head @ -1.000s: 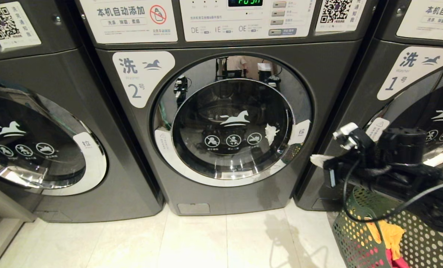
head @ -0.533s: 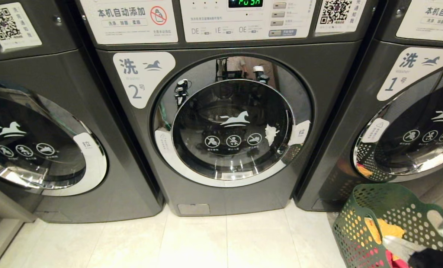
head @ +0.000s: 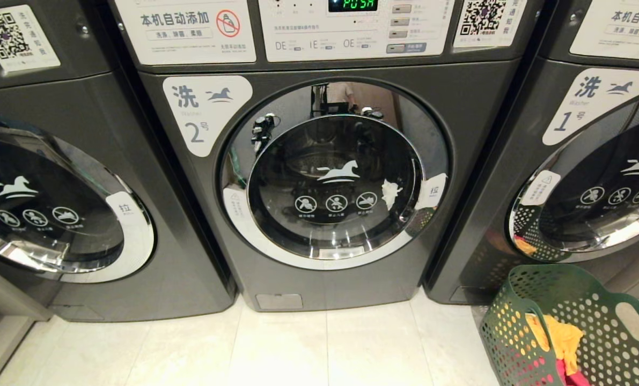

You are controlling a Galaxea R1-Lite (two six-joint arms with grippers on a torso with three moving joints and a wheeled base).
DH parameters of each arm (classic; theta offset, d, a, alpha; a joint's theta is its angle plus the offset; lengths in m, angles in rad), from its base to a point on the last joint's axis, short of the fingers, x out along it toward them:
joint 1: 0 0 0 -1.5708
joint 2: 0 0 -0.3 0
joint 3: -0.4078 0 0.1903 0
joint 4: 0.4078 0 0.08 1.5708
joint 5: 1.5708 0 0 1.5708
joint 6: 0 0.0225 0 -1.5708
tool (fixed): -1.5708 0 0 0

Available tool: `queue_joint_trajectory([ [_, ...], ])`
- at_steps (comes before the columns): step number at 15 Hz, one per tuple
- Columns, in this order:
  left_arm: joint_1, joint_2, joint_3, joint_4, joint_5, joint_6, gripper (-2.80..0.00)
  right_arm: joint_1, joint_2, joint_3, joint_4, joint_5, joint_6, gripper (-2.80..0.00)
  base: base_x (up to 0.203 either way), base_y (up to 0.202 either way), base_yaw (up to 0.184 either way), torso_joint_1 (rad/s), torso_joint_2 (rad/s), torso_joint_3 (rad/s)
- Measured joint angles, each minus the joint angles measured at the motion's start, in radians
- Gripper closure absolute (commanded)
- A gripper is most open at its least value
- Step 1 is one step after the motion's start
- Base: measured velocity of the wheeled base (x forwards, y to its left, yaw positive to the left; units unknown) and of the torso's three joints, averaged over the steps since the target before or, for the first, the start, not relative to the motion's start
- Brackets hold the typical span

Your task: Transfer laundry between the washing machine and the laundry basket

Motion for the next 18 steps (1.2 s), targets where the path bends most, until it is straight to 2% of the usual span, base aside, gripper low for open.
queue_joint_trajectory([
  [1,0.051,-0.005,0.001,-0.001,-0.004,0.003,0.00,-0.024,-0.015,-0.001,0.011,-0.002,0.000,0.00,0.000,0.000,0.000,0.000,0.00,0.000],
  [3,0.094,-0.018,0.009,-0.014,-0.051,0.018,0.00,-0.105,-0.033,-0.002,0.018,-0.002,-0.005,0.00,0.000,0.000,0.000,0.000,0.00,0.000],
  [5,0.105,-0.024,0.025,-0.059,-0.086,0.035,0.00,-0.142,-0.068,-0.002,0.021,-0.001,-0.007,0.00,0.000,0.000,0.000,0.000,0.00,0.000],
  [9,0.105,-0.028,0.033,-0.084,-0.123,0.105,0.00,-0.155,-0.233,0.005,0.011,0.000,0.002,0.00,0.000,0.000,0.000,0.000,0.00,0.000],
  [11,0.084,-0.029,0.033,-0.086,-0.129,0.111,0.00,-0.155,-0.283,0.024,-0.037,-0.002,0.054,0.00,0.000,0.000,0.000,0.000,0.00,0.000],
  [13,0.060,-0.030,0.033,-0.086,-0.129,0.106,0.00,-0.155,-0.304,0.028,-0.047,-0.002,0.061,0.00,0.000,0.000,0.000,0.000,0.00,0.000],
  [16,-0.052,-0.040,0.033,-0.084,-0.109,0.099,0.00,-0.155,-0.318,0.029,-0.050,-0.002,0.064,0.00,0.000,0.000,0.000,0.000,0.00,0.000],
  [18,-0.064,-0.075,0.033,-0.084,-0.097,0.098,0.00,-0.155,-0.319,0.029,-0.051,-0.002,0.070,0.00,0.000,0.000,0.000,0.000,0.00,0.000],
])
